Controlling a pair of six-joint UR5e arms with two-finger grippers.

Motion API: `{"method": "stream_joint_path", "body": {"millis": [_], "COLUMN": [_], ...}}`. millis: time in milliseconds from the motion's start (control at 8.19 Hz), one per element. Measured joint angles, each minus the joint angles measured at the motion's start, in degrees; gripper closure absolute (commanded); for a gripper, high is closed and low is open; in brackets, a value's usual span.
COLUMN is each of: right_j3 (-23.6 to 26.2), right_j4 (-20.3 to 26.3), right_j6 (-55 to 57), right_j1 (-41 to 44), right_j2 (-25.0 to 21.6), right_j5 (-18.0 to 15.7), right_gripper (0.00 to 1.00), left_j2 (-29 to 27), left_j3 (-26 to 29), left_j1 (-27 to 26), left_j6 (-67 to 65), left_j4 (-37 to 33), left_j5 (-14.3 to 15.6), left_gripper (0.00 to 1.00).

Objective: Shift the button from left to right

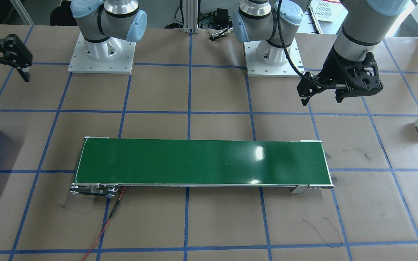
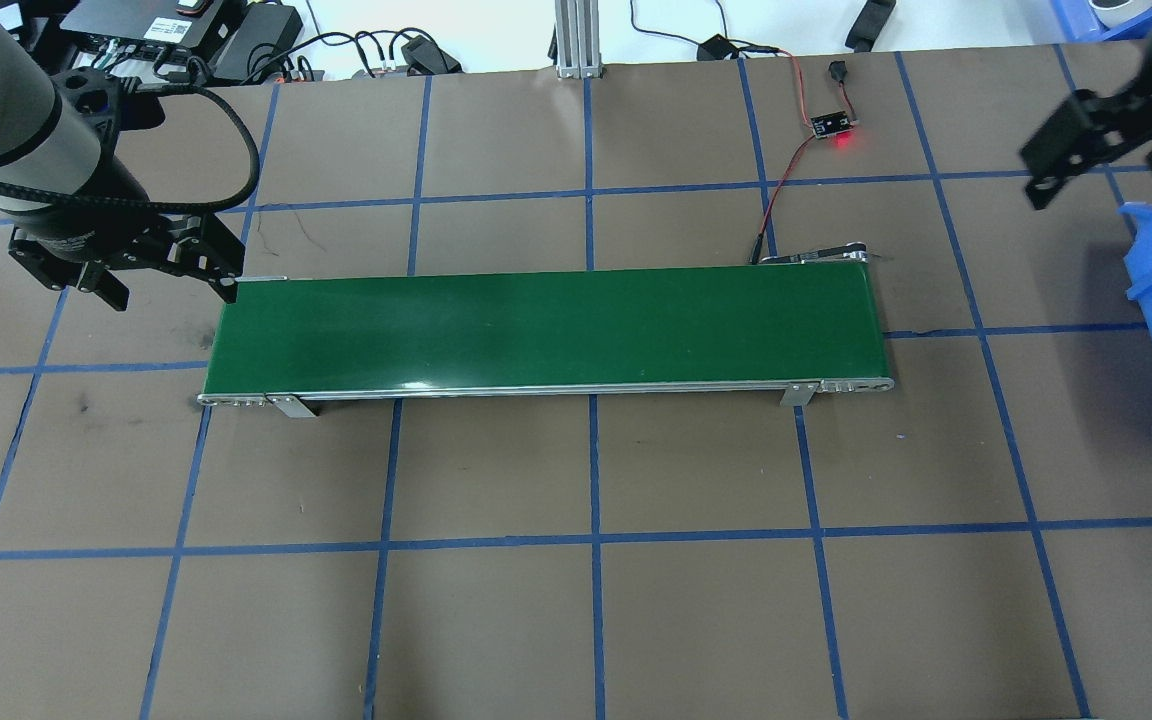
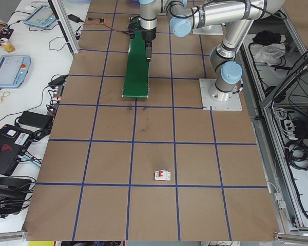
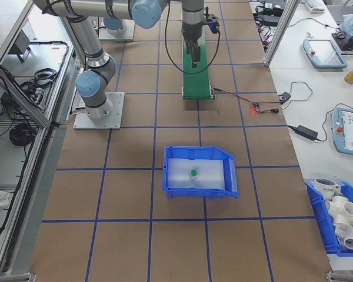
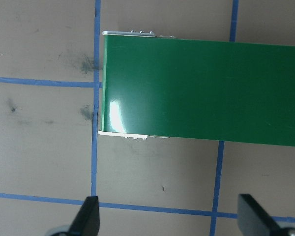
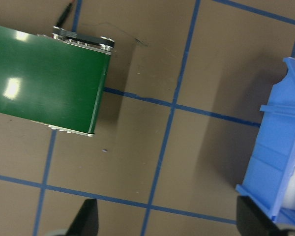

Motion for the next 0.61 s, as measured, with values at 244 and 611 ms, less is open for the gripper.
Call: {"method": "stream_joint_path", "body": {"millis": [244,611], "right_j3": [-0.33,-0.36], "right_j4": [0.8,1.13], "right_j6": [17.96,26.22], "right_j1": [13.53,22.6], "right_j2": [0.6,1.51], "right_j5": [-0.6,-0.48], "right_gripper": [0.0,0.0], "left_j2": [0.05,0.02], "left_j3": [-0.03,0.0], "left_j1": [0.0,0.0], "left_j6": [0.02,0.14], "left_j4": [-0.01,-0.01], "left_j5": [0.01,0.15], "left_gripper": [0.0,0.0]}}
